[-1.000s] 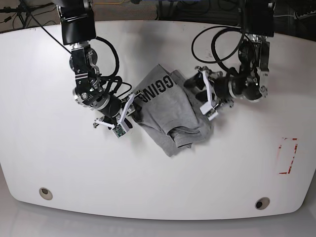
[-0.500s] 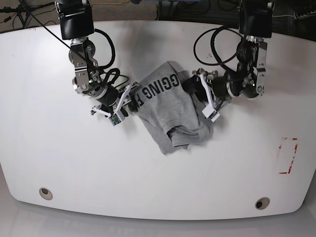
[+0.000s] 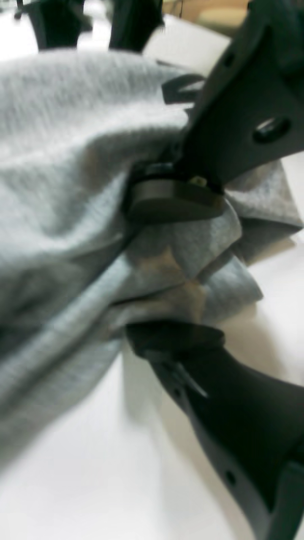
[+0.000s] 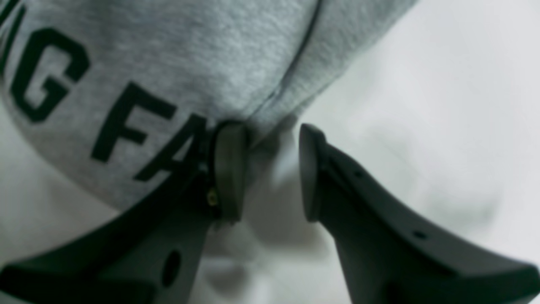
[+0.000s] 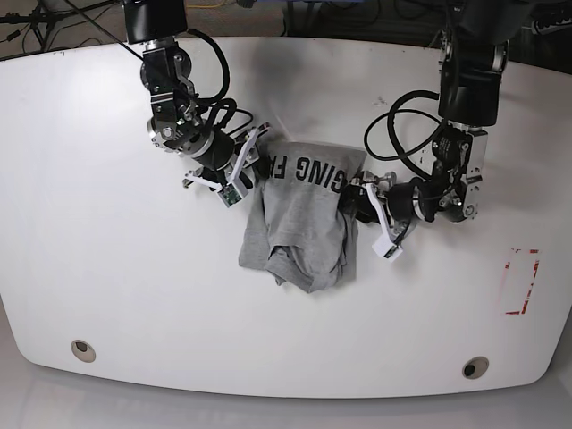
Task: Fold the T-shirt properly
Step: 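Lift and turn the bundle with both grippers, then lay the bundle flat and open both grippers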
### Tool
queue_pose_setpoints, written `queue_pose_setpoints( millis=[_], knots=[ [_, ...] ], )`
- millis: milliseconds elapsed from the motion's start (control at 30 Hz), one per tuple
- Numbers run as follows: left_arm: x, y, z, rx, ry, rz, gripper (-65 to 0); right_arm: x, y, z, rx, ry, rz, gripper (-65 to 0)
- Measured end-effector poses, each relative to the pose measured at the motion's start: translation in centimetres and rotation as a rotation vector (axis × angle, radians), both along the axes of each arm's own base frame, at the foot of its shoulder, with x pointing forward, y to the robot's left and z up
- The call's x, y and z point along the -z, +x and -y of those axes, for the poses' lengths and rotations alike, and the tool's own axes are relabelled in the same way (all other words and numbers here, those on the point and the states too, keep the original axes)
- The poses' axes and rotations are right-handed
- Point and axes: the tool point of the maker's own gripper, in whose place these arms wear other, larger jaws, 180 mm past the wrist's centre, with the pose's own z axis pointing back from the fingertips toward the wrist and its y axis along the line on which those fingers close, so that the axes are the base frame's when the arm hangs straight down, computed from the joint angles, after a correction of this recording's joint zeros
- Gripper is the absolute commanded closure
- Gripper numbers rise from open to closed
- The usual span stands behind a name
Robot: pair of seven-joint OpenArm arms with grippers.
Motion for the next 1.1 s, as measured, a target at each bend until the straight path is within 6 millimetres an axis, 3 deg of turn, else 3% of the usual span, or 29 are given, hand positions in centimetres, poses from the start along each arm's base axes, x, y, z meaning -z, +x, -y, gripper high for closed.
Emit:
queue_pose_setpoints(
  millis=[267,467,567,667,800,867,1000,1100],
  knots=[
    [-1.1,-0.7,-4.0,0.052,0.183,0.026,-34.4,-2.0,0.4,-0.6,-0.021,0.008,0.052,-20.0],
    [-5.4,0.9,-5.7,0.002,0.188,0.146,-34.4,-3.1,1.6,2.5,-0.030,-0.105,0.069,-20.1],
    [-6.8,1.3,-5.9,-0.018,0.179,0.191,-34.6,-4.7,3.5,3.8,0.008,-0.114,0.107,-20.6],
    [-7.3,1.6,-6.1,-0.030,0.176,0.204,-34.7,-6.6,5.8,4.6,0.058,-0.090,0.157,-26.8],
    [-7.8,2.5,-6.4,-0.100,0.154,0.195,-35.1,-8.3,8.5,4.5,0.096,-0.051,0.193,-44.4],
    [-8.3,3.4,-6.1,-0.162,0.115,0.184,-35.1,-8.4,9.6,4.3,0.111,-0.026,0.189,-49.1],
    [-8.8,4.5,-4.7,-0.194,0.036,0.171,-35.1,-8.3,11.5,3.9,0.146,0.017,0.164,-48.8],
    [-8.5,4.6,-4.9,-0.213,0.024,0.158,-35.1,-8.3,12.9,3.3,0.187,0.082,0.147,-45.7]
  ],
)
